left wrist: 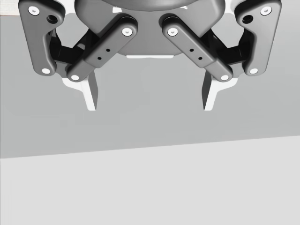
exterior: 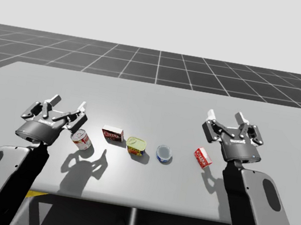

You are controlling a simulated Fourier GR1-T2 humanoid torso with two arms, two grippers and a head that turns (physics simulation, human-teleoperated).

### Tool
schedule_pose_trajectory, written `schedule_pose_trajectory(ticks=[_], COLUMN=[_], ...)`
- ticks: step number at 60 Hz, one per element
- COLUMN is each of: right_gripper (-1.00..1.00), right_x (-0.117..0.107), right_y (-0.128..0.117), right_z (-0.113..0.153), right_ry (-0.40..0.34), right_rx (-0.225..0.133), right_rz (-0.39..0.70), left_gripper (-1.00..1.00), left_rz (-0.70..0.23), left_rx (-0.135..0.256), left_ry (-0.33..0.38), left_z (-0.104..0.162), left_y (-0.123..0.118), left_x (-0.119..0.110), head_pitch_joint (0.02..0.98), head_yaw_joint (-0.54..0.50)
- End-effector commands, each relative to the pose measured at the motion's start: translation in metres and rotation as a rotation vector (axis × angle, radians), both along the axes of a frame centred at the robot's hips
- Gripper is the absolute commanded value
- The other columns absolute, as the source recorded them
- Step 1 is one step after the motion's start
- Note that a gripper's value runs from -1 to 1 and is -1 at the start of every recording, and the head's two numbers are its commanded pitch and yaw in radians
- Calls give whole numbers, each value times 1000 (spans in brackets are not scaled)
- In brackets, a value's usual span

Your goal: Grasp the can of spam and hold it up.

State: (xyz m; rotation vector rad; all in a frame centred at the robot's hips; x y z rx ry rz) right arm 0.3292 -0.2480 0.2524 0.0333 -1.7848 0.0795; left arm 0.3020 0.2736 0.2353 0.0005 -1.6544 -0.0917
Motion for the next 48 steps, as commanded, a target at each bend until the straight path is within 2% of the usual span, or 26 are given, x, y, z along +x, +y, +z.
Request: schedule_pose_trajectory(ticks=[1, 4, 7, 14, 25, 34, 48], right_gripper=[-1000, -1000, -1000, -1000, -1000, -1000, -1000], right_x=[-3, -3, -1, 0, 1, 2, 3], right_y=[1, 1, 0, -1, -1, -5, -8], right_z=[-1, 1, 3, 2, 3, 4, 5], right_ry=[-33, -35, -26, 4, -1, -3, -5], right_rx=[3, 0, 19, 10, -3, -6, -13], right_rz=[-19, -11, -2, 12, -5, -23, -38], left_gripper=[-1000, -1000, -1000, -1000, -1000, -1000, -1000], left_rz=[-1, 0, 1, 4, -2, -13, -15], left_rx=[2, 2, 1, 2, 3, -5, -5], left_ry=[0, 0, 0, 1, 2, 4, 6], left_z=[0, 0, 0, 0, 0, 0, 0], left_y=[0, 0, 0, 1, 1, 1, 1], left_x=[0, 0, 0, 0, 0, 1, 1], head_pitch_joint=[78, 86, 99, 164, 336, 519, 679], head_yaw_joint=[4, 2, 1, -1, 0, 18, 57])
